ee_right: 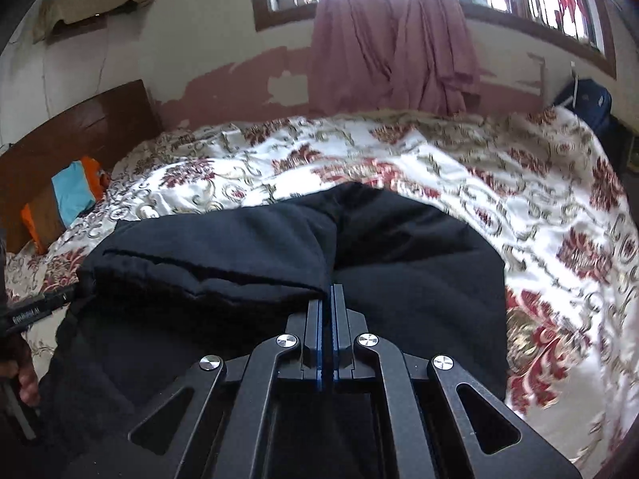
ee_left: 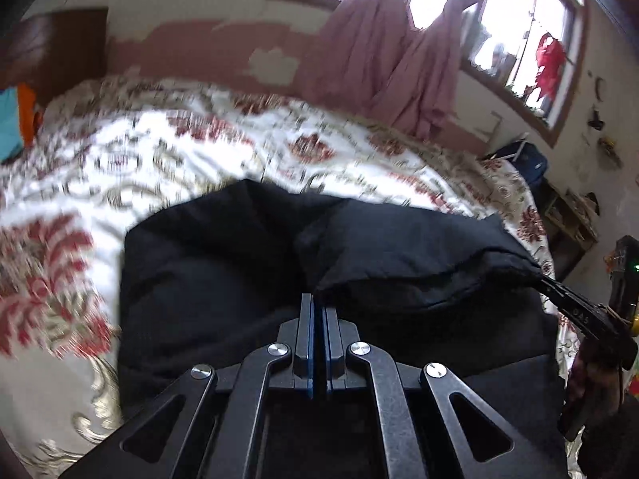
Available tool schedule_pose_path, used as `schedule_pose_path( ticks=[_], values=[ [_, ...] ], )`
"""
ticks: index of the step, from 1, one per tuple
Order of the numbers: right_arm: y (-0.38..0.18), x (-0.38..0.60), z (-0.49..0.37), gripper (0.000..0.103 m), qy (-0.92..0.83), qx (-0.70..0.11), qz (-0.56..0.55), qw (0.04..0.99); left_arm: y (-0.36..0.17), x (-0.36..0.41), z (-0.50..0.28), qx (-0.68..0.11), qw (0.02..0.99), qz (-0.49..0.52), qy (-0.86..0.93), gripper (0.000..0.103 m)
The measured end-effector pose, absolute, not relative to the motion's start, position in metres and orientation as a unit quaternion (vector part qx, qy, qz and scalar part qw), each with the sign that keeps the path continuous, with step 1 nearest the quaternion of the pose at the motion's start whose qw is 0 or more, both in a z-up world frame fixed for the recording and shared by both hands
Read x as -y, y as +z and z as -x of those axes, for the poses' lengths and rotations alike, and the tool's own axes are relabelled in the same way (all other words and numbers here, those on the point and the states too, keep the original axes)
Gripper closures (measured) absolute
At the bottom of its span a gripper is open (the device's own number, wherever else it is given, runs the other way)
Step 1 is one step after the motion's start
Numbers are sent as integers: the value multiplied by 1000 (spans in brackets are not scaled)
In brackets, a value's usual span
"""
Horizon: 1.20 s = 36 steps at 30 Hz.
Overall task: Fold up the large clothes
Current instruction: 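Lift the hem with both grippers and fold it toward the collar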
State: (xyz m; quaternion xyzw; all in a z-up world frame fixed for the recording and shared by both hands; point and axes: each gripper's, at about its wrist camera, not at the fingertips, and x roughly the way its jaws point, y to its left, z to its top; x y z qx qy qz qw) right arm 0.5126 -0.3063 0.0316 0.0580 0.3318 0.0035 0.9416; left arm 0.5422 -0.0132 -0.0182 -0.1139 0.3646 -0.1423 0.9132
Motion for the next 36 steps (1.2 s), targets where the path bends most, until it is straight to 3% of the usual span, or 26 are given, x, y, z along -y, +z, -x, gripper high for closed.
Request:
schedule_pose_path(
  ticks=[9,14,18,21,23,25,29,30,36],
  values=[
    [-8,306,-530,100,2,-338,-78,938,-62,17,-564,-389,898,140,-151,99],
    [-13,308,-523,100,8,-324,-92,941,-46,9,-548,-373,900,160,-161,97],
    [-15,311,-521,100,16,-319,-106,942,-19,19,-516,-336,917,114,-184,96],
    [-15,309,-521,100,13,-318,-101,943,3,32,-507,-295,927,101,-206,84],
    [-15,308,-521,100,11,-318,-98,943,16,43,-517,-284,931,99,-209,67],
    [-12,306,-521,100,10,-319,-92,943,21,58,-539,-290,929,91,-210,57],
    [11,297,-512,99,18,-318,-58,946,-4,87,-588,-384,892,77,-228,62],
    [23,294,-506,98,25,-313,-44,948,-11,88,-592,-388,888,82,-232,67],
    [77,282,-518,93,79,-292,-47,952,-26,83,-585,-382,884,89,-254,68]
  ],
)
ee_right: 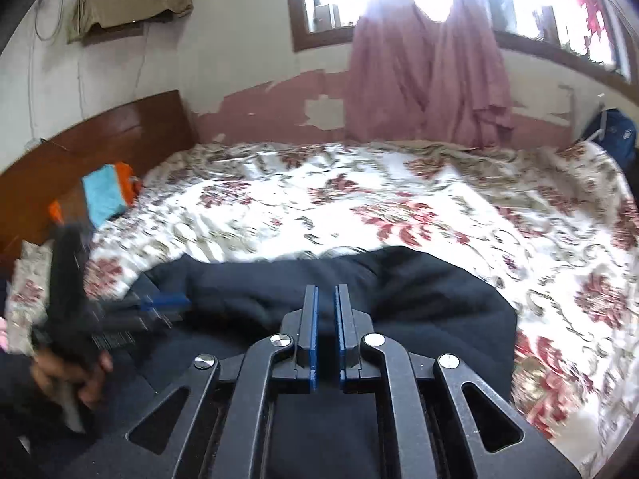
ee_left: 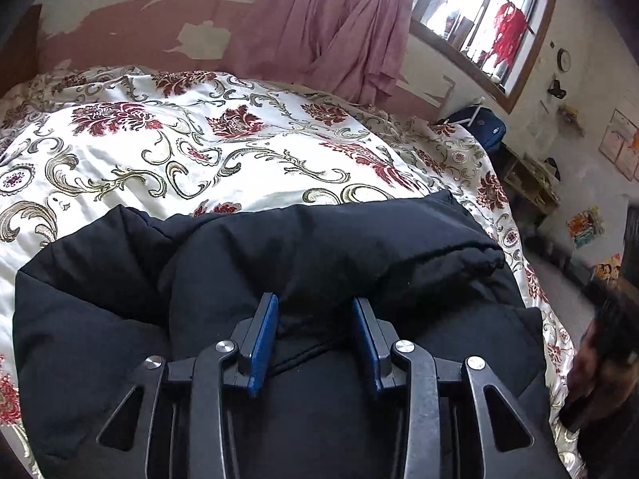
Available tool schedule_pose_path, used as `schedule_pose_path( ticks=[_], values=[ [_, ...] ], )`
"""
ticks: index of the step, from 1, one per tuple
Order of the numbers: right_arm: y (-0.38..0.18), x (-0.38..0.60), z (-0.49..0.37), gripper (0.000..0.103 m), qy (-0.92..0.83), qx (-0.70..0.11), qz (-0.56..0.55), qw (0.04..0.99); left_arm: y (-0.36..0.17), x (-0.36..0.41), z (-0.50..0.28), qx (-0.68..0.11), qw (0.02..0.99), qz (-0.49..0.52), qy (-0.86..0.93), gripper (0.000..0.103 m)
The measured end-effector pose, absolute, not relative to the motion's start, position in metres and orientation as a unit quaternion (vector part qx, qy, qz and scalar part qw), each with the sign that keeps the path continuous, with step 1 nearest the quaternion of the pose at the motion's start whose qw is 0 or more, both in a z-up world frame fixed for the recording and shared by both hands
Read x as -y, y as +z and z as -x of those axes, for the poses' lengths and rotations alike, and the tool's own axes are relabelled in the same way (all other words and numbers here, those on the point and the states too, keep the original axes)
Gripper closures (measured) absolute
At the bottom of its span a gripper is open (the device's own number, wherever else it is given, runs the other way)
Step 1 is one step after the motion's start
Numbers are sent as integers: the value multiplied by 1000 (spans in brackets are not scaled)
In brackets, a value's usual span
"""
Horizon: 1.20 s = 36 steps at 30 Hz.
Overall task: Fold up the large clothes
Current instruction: 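Lift the hem with both grippers and fold it toward the collar, then lower the folded hem onto the collar and open both grippers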
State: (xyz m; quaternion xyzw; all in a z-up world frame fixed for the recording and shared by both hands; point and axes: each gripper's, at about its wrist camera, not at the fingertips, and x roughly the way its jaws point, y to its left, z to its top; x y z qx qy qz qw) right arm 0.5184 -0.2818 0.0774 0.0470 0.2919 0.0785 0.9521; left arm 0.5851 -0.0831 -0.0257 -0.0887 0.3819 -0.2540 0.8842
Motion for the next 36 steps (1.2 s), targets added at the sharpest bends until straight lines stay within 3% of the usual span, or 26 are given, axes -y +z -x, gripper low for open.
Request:
schedule_pose_path(
  ticks=[2,7,14,20,28,34,36],
  values=[
    [75,273,-544,84,105,-326,-69,937,-26,83,-584,-380,884,86,-257,68],
    [34,255,-585,86,103,-437,-49,892,-29,80,-585,-386,879,76,-271,68],
    [4,251,-608,91,100,-472,-8,876,-54,73,-618,-454,843,93,-272,77],
    [-13,249,-619,95,84,-446,-23,891,-78,74,-641,-474,839,119,-241,84],
    [10,269,-578,91,101,-361,-70,924,-61,53,-607,-413,863,160,-242,82],
    [41,267,-549,69,66,-327,-38,942,-30,53,-584,-400,881,145,-206,70],
    [50,267,-543,65,57,-323,-26,944,-18,51,-576,-394,887,146,-190,45]
  ],
)
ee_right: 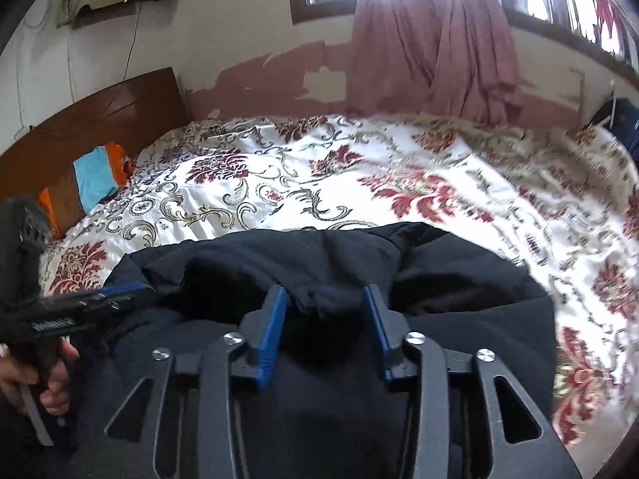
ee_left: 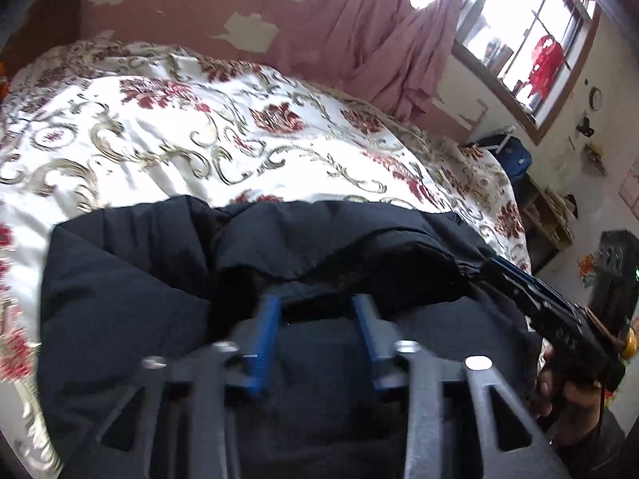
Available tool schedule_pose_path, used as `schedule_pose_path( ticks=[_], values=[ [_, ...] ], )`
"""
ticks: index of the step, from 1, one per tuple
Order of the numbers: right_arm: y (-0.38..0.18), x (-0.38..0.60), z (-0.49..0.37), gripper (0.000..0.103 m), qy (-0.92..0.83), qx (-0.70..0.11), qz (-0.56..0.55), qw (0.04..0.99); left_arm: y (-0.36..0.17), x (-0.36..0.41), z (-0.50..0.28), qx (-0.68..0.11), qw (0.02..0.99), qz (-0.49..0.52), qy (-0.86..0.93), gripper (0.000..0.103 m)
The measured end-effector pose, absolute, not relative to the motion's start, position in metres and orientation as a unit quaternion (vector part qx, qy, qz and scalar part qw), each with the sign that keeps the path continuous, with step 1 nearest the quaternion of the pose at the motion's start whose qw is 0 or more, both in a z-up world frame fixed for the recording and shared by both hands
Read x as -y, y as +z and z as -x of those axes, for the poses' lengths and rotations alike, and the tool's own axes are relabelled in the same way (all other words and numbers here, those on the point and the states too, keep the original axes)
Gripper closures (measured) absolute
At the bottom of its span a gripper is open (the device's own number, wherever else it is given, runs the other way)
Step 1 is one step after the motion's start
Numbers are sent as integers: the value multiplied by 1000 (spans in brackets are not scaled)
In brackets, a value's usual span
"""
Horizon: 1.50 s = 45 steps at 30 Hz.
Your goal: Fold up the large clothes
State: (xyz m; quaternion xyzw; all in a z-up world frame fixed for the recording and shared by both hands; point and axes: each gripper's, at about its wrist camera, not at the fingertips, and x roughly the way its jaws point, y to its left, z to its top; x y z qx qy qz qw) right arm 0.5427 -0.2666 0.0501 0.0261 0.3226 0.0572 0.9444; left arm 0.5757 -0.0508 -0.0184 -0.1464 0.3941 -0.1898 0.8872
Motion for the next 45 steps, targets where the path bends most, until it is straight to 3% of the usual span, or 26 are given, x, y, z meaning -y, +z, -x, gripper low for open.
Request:
schedule_pose_path(
  ticks=[1,2,6,8,10,15,19,25,33,45],
  values=[
    [54,267,-539,62,54,-321,-24,945,-12,48,-570,-384,893,148,-182,25],
    [58,268,-535,60,53,-320,-24,946,-6,45,-564,-371,899,150,-176,22],
    [72,277,-517,52,42,-310,-33,949,19,45,-548,-348,912,134,-168,21],
    [79,280,-507,42,40,-301,-39,952,30,47,-539,-339,917,125,-170,16],
    [84,281,-500,37,39,-296,-42,954,38,49,-532,-329,922,116,-169,11],
    [92,283,-485,28,36,-292,-47,955,47,50,-520,-331,924,108,-159,10],
    [101,284,-464,12,29,-275,-52,960,52,47,-503,-322,928,112,-153,0],
    [122,283,-425,3,21,-251,-58,966,75,46,-462,-283,941,99,-158,0],
    [147,276,-357,2,23,-215,-64,974,107,39,-386,-218,960,75,-157,0],
    [169,257,-257,2,34,-180,-47,982,131,26,-287,-191,967,72,-151,0]
  ],
)
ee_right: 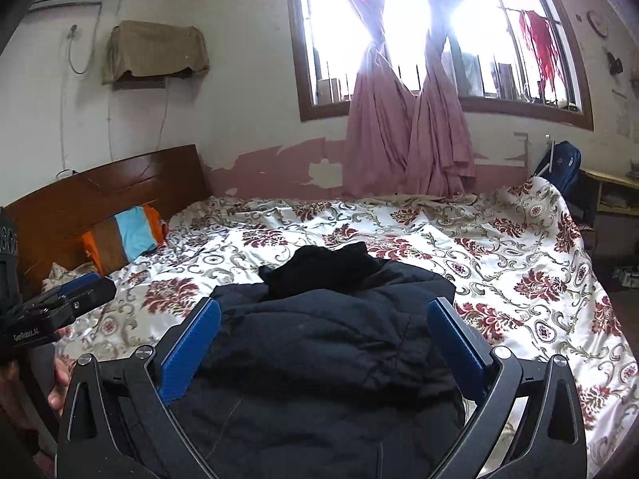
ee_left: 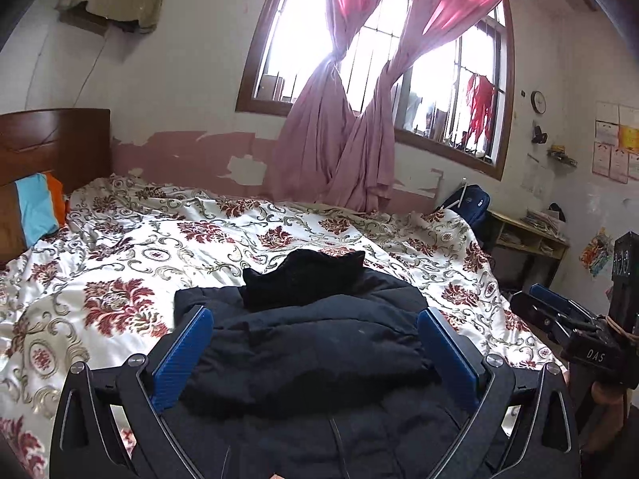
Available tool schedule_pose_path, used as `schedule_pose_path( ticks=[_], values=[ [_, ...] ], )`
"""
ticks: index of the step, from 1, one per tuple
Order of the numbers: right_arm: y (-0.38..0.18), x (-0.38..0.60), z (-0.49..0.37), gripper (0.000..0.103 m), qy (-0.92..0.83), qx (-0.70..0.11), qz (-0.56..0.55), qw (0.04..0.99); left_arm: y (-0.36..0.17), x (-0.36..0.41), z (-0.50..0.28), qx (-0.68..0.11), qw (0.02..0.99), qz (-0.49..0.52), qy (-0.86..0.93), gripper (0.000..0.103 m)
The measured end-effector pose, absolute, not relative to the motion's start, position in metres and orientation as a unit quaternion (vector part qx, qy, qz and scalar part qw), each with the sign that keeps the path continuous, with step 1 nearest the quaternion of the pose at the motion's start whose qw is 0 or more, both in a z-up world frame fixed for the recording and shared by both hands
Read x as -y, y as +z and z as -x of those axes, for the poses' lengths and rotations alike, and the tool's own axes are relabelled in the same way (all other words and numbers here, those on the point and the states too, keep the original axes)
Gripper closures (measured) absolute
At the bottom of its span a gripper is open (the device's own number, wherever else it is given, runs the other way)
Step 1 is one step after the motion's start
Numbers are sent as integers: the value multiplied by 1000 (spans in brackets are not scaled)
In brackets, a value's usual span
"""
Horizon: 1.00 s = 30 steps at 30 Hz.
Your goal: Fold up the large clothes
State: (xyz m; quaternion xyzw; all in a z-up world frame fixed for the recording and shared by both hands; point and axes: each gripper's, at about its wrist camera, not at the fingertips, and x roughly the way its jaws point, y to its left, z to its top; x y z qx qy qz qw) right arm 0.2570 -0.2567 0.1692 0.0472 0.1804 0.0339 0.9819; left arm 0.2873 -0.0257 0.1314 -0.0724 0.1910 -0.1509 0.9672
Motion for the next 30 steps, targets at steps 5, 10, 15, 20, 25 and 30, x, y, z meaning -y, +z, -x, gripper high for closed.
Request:
schedule_pose_path(
  ticks=[5,10,15,20,25,30],
  values=[
    [170,251,-222,2,40,-172,-47,983,130,24,-256,-198,969,56,-136,0],
    [165,248,-195,2,47,-174,-52,982,126,26,-226,-201,971,37,-120,0],
    [156,245,-171,2,40,-177,-40,983,119,21,-207,-214,969,30,-118,0],
    [151,246,-150,2,37,-177,-35,983,109,21,-198,-223,968,23,-113,0],
    [145,245,-132,2,37,-177,-40,983,102,19,-187,-230,966,20,-116,0],
    [138,237,-123,2,42,-182,-33,982,99,22,-170,-220,968,6,-120,0]
  ],
)
